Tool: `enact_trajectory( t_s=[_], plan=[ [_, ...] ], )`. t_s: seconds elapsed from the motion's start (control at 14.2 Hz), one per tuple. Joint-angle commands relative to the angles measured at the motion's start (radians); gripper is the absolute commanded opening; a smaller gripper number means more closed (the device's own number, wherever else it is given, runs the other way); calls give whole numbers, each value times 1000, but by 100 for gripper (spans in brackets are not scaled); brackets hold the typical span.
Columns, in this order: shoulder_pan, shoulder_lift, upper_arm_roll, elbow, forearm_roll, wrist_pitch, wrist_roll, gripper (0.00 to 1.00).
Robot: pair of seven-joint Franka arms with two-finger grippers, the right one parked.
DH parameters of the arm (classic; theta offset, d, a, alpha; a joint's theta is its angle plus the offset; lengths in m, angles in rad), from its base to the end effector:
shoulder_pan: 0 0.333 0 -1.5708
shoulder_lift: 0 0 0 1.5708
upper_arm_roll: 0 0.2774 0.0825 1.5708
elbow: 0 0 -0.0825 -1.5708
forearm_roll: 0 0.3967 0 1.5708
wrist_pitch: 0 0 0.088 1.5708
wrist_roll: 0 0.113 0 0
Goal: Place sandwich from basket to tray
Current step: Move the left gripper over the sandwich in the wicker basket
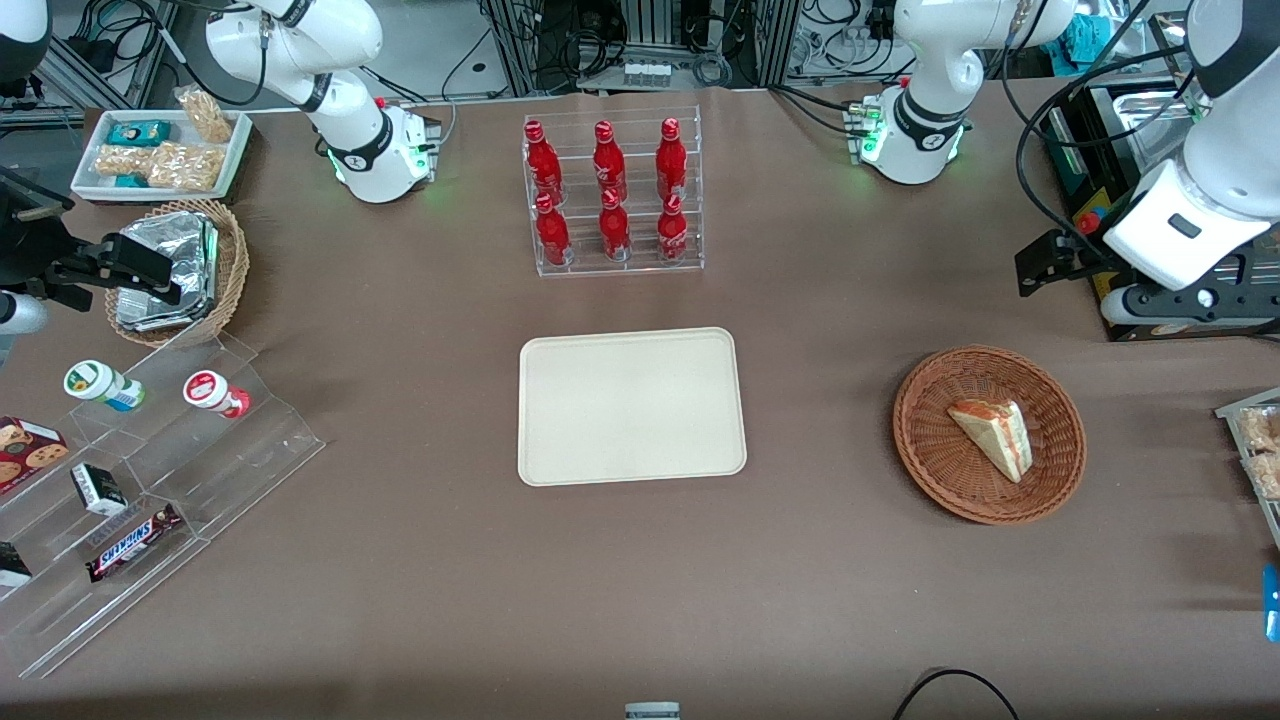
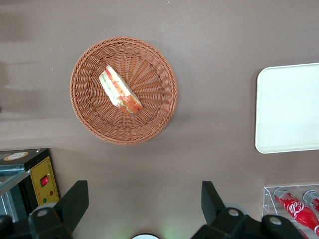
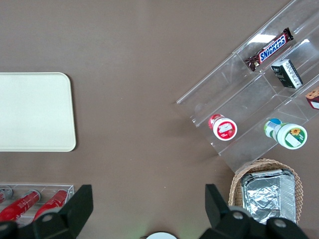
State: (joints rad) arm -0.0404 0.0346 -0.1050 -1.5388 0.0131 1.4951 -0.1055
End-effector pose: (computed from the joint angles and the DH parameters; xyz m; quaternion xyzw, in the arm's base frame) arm 0.5622 -0.0798 0.5694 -0.9990 0.0197 0.0381 0.0096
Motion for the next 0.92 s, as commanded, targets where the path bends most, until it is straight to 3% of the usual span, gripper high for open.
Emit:
enact_trajectory(
  t_s=[0.0,0.35,0.64,0.85],
  plan=[
    [-4,2,16,10,8,-6,7,100],
    [-6,48,99,-127,10,54,9,100],
    [-4,103,151,-257,65,270,10,100],
    [-6,122,194,-372,64,451,-5,100]
  ],
)
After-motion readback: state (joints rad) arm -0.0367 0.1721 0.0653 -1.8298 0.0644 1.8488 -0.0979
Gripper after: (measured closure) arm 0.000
